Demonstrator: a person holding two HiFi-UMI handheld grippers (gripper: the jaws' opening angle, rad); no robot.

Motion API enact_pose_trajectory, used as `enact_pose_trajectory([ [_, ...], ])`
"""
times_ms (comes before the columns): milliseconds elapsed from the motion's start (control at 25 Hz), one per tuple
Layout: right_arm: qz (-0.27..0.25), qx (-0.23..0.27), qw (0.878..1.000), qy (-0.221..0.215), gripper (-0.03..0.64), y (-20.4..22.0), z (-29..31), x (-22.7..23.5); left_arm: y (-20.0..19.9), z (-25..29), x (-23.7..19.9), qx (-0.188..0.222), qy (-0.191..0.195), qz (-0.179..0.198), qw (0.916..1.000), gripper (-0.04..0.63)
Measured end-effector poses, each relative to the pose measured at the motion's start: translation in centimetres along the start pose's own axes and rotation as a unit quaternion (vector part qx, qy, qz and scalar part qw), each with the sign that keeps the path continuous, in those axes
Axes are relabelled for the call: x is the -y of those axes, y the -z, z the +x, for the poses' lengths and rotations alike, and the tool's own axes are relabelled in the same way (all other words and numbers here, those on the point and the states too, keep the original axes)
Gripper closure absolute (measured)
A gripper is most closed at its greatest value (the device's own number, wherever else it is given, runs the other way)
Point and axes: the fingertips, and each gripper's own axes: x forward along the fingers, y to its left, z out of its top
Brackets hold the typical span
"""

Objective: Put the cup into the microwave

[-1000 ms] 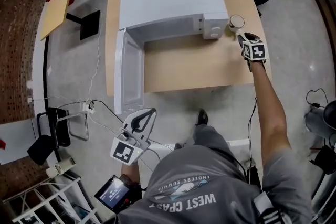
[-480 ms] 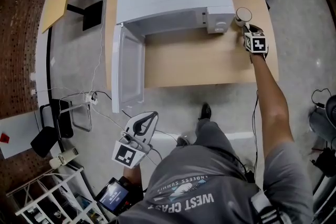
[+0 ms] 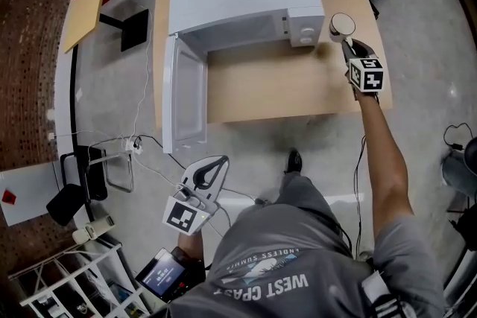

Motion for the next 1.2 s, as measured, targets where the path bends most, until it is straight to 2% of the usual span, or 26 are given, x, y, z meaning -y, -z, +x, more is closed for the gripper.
enact_pose_trajectory([
  [120, -0.005, 0.013, 1.000, 0.005, 0.549, -1.9, -5.3, -0.2, 0.7, -0.3, 1.1, -0.049, 0.023, 0.002, 0.9985, 0.575],
  [160, -0.005, 0.021, 1.000, 0.003, 0.549, -2.7, -7.0, -0.3, 0.3, -0.2, 1.3, -0.052, 0.024, -0.004, 0.9984, 0.575],
  [240, -0.001, 0.042, 0.999, -0.011, 0.549, -4.1, -8.8, -1.3, -1.1, 0.1, 1.3, -0.022, 0.015, -0.008, 0.9996, 0.575],
  [360, -0.001, 0.065, 0.997, -0.028, 0.549, -5.2, -10.9, -3.8, -2.8, 0.5, 0.6, 0.047, 0.012, 0.023, 0.9986, 0.575],
  [560, 0.011, 0.082, 0.996, -0.028, 0.549, -6.7, -17.0, -8.3, -4.4, -1.4, 0.2, 0.101, 0.027, 0.066, 0.9924, 0.575],
  [760, 0.021, 0.106, 0.994, -0.027, 0.549, -8.9, -23.3, -13.2, -5.5, -4.8, -0.5, 0.134, 0.034, 0.080, 0.9871, 0.575],
  [1080, -0.002, 0.124, 0.990, -0.062, 0.549, -12.4, -31.4, -23.9, -6.6, -12.4, -1.5, 0.175, 0.042, 0.100, 0.9786, 0.575],
  [1200, -0.008, 0.135, 0.988, -0.075, 0.549, -12.6, -33.2, -26.4, -6.2, -13.5, -1.6, 0.183, 0.043, 0.104, 0.9766, 0.575],
])
